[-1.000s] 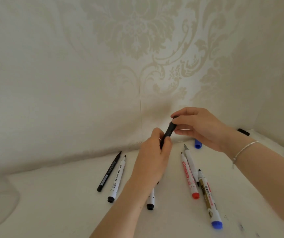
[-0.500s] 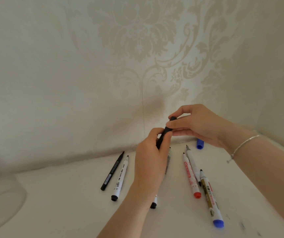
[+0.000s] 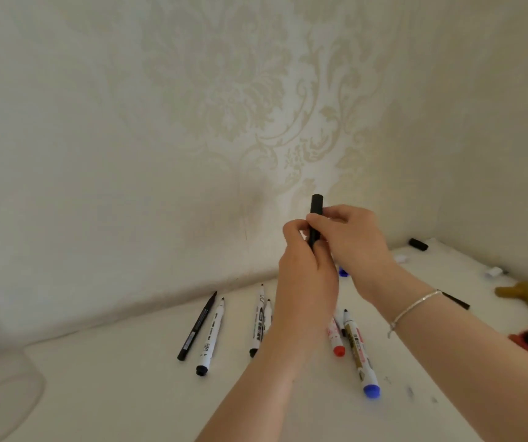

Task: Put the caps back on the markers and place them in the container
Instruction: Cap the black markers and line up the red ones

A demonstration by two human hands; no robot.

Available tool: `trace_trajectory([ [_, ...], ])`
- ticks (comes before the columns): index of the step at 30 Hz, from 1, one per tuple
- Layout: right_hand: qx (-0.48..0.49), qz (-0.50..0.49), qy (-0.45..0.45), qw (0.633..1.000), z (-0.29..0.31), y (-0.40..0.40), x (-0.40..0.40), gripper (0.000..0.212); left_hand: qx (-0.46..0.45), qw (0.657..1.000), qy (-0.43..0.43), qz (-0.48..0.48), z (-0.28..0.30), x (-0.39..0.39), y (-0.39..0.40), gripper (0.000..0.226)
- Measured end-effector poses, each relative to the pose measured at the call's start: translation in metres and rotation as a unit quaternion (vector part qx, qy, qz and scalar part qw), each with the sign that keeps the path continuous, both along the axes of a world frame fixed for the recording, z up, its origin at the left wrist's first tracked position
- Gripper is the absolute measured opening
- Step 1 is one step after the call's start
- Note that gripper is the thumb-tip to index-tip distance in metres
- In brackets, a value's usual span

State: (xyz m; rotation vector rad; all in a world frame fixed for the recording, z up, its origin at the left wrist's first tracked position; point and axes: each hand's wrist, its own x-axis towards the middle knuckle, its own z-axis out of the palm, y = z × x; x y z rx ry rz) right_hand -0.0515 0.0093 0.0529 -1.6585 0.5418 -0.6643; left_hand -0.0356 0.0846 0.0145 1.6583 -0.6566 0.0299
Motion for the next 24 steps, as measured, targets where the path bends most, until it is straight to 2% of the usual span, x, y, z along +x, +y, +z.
trace_trajectory([
  [3, 0.006, -0.018, 0.011, 1.0, 0.005, -0.023, -0.03, 0.013, 0.064, 0.995, -0.033, -0.063, 0.0, -0.017, -0.012, 0.014],
  [7, -0.091, -0.056, 0.099, 0.989, 0.003, -0.076, -0.082, 0.01, 0.15, 0.981, -0.064, -0.104, 0.003, -0.034, -0.033, 0.017],
  [10, -0.179, -0.061, 0.231, 0.954, 0.0, -0.12, -0.127, 0.009, 0.186, 0.972, -0.07, -0.123, -0.003, -0.041, -0.057, 0.015],
  [12, -0.216, -0.07, 0.301, 0.926, -0.002, -0.143, -0.155, 0.02, 0.202, 0.968, -0.066, -0.136, -0.011, -0.046, -0.079, 0.015],
  [14, -0.242, -0.086, 0.35, 0.901, -0.006, -0.158, -0.177, 0.027, 0.225, 0.96, -0.076, -0.149, -0.018, -0.053, -0.101, 0.016],
  [16, -0.258, -0.092, 0.385, 0.881, -0.013, -0.168, -0.193, 0.021, 0.259, 0.947, -0.103, -0.158, -0.024, -0.056, -0.12, 0.021],
  [19, -0.278, -0.068, 0.417, 0.863, -0.029, -0.179, -0.203, 0.019, 0.31, 0.925, -0.141, -0.17, -0.033, -0.055, -0.143, 0.035],
  [24, -0.328, -0.029, 0.396, 0.857, -0.053, -0.188, -0.206, 0.025, 0.392, 0.875, -0.191, -0.211, -0.048, -0.043, -0.159, 0.057],
])
